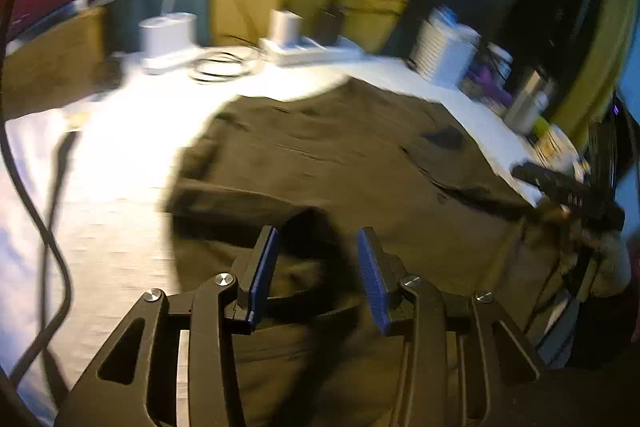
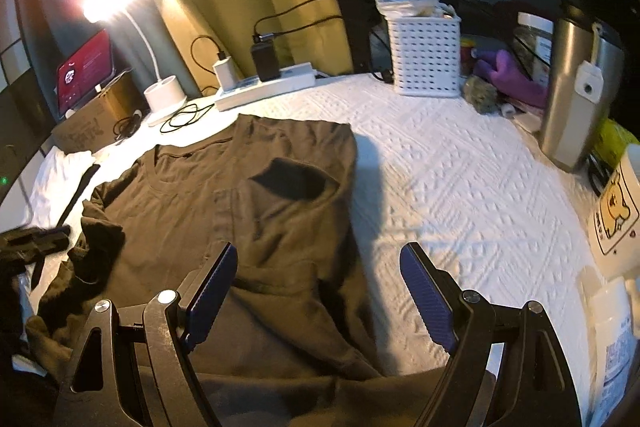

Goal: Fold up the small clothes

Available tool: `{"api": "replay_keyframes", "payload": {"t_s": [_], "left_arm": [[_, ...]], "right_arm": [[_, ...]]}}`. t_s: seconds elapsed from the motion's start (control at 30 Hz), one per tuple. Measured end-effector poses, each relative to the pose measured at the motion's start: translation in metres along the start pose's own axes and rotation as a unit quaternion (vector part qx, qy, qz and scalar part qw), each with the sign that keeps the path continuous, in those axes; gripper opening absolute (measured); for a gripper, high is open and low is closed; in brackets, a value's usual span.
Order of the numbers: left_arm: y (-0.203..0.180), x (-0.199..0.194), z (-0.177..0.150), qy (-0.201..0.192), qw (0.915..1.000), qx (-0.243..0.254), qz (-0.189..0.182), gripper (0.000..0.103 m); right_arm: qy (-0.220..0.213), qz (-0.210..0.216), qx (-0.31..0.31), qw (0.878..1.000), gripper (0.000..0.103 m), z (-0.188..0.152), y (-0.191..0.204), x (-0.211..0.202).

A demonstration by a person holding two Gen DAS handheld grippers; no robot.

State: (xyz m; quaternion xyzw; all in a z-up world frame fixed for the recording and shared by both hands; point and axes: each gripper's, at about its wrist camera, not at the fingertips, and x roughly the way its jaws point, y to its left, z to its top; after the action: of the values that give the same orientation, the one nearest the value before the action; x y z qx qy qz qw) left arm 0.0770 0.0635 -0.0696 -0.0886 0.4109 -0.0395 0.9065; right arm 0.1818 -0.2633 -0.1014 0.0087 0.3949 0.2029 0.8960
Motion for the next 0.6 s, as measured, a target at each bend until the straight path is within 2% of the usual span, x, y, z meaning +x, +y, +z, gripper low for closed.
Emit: {"api": "replay_keyframes", "payload": {"t_s": [0.1,0.23,0.33,0.5,0.6], "left_arm": [[0.029,-0.008,-0.004,0.003,0.9992,-0.024,0.033,0.041],[0.043,0.003,-0.008,0.027,0.9990,-0.022,0.028,0.041],[0.042,0.021,-0.010,0.066,0.9971,-0.006,0.038,0.041],[0.013,0.031,-0.009,0.080,0.9961,0.034,-0.014,0.041],[-0.005,0.036,-0.014,0.097,0.9925,0.053,-0.050,0.041]], "right_arm": [[0.003,0.001,-0.001,1.000,0.085,-0.001,0.001,0.003],[0.004,0.002,-0.008,1.000,0.085,0.002,0.008,0.005],[0.004,0.003,-0.012,1.000,0.085,0.004,0.014,0.005],[0.007,-0.003,-0.013,1.000,0.085,0.004,0.015,0.005],[0.009,-0.008,-0.009,1.000,0.085,0.003,0.012,0.005]]}}
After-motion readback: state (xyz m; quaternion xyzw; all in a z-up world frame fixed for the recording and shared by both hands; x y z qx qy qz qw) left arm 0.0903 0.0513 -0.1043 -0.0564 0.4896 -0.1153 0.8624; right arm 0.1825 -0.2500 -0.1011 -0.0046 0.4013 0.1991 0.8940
